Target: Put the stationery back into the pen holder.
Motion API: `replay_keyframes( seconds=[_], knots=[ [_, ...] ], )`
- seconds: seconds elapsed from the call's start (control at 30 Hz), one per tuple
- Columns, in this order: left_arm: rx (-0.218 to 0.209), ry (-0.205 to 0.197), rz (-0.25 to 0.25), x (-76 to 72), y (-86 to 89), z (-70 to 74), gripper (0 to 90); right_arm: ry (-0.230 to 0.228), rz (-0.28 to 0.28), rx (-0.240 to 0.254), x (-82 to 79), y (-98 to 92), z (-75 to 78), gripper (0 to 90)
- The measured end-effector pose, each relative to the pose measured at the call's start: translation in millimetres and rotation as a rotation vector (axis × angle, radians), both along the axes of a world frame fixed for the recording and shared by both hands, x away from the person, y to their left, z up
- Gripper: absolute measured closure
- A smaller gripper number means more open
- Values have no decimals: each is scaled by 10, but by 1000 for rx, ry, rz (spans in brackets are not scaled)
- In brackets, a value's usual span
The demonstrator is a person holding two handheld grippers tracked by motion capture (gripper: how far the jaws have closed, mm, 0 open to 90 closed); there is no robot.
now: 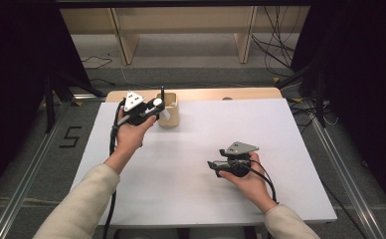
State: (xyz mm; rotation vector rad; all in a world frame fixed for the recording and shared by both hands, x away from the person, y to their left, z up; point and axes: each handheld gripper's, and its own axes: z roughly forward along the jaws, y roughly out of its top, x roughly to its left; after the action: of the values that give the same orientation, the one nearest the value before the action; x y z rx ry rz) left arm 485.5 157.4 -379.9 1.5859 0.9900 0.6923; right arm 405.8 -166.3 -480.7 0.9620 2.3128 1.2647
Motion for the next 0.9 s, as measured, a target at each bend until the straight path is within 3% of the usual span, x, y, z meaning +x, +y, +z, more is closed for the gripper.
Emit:
replay_keyframes(
  seconds=[0.57,0.9],
  knots=[
    [13,-16,38,201,29,89,646,8,-2,-1,-2,-2,-9,327],
    [33,-50,50,290,-25,96,645,9,-3,0,-2,1,-14,325]
  ],
)
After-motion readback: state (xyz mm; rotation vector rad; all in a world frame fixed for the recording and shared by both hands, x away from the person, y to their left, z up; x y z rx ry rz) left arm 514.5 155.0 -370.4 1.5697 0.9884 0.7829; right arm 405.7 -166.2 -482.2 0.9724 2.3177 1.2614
